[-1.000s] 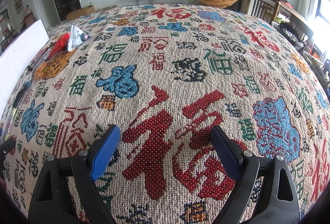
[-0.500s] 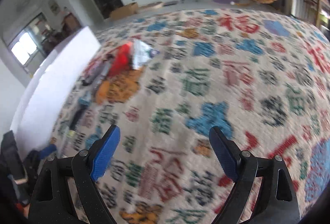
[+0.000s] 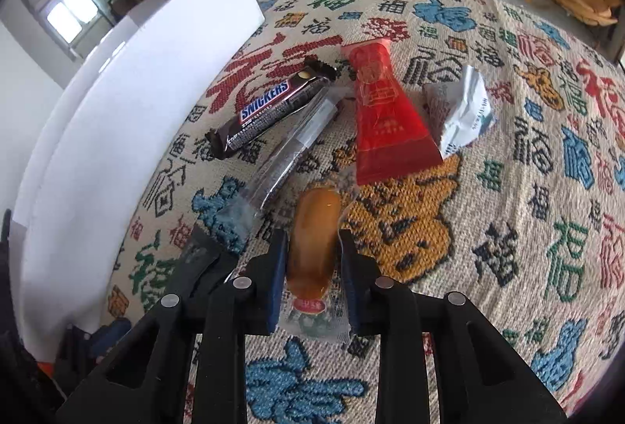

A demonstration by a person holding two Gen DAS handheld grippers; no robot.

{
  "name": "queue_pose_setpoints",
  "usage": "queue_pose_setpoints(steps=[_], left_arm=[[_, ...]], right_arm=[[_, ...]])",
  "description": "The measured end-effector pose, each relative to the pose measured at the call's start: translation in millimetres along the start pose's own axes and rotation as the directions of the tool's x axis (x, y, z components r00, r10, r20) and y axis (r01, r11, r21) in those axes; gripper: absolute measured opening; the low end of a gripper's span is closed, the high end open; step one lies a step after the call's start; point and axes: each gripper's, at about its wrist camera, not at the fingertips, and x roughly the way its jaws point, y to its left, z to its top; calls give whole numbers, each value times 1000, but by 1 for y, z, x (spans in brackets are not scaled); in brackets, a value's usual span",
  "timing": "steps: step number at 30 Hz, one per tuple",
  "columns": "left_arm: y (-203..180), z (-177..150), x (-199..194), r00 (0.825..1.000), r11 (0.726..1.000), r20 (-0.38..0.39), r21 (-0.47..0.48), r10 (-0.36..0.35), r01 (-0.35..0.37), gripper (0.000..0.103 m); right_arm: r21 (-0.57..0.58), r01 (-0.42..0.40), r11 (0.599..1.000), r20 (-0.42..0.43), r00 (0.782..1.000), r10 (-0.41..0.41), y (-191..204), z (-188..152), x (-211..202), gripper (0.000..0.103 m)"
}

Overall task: Organize snacks
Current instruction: 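Lift the clear tube with the left tool while the right tool reaches toward the orange sausage, then close the right tool on the orange sausage while the left tool holds the tube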

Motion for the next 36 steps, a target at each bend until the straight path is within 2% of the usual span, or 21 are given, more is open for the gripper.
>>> queue_pose_setpoints(steps=[2, 6, 11, 14, 15, 16, 18, 20, 22, 26, 36], left_arm=[[0, 0, 0, 1000, 1000, 0, 0, 0, 0, 103], [0, 0, 0, 1000, 1000, 0, 0, 0, 0, 103], [0, 0, 0, 1000, 1000, 0, -1, 0, 0, 103], [0, 0, 0, 1000, 1000, 1, -1, 0, 0, 103], [0, 0, 0, 1000, 1000, 1, -1, 0, 0, 103], [0, 0, 0, 1000, 1000, 0, -1, 0, 0, 103], [0, 0, 0, 1000, 1000, 2, -2, 0, 0, 103], [0, 0, 0, 1000, 1000, 2, -2, 0, 0, 103], [0, 0, 0, 1000, 1000, 2, -2, 0, 0, 103], [0, 0, 0, 1000, 1000, 2, -2, 1, -1, 103], [0, 0, 0, 1000, 1000, 3, -2, 1, -1, 103]], right_arm=[[-3, 4, 1000, 41, 999, -4, -7, -8, -19, 24], [53, -44, 998, 107, 994, 38, -35, -43, -60, 23], [89, -57, 994, 110, 993, 47, -68, -104, -87, 24], [40, 12, 999, 128, 992, -17, -71, -130, -91, 49], [18, 31, 999, 138, 990, -33, -69, -135, -90, 73], [-9, 54, 999, 151, 987, -52, -66, -140, -89, 80], [-68, 124, 990, 165, 980, -112, -57, -150, -85, 80], [-140, 223, 965, 202, 960, -192, -42, -159, -80, 82], [-148, 270, 952, 220, 947, -235, -39, -162, -83, 86], [-83, 227, 970, 205, 957, -206, -55, -160, -82, 88], [-84, 240, 967, 204, 954, -219, -54, -159, -80, 89]])
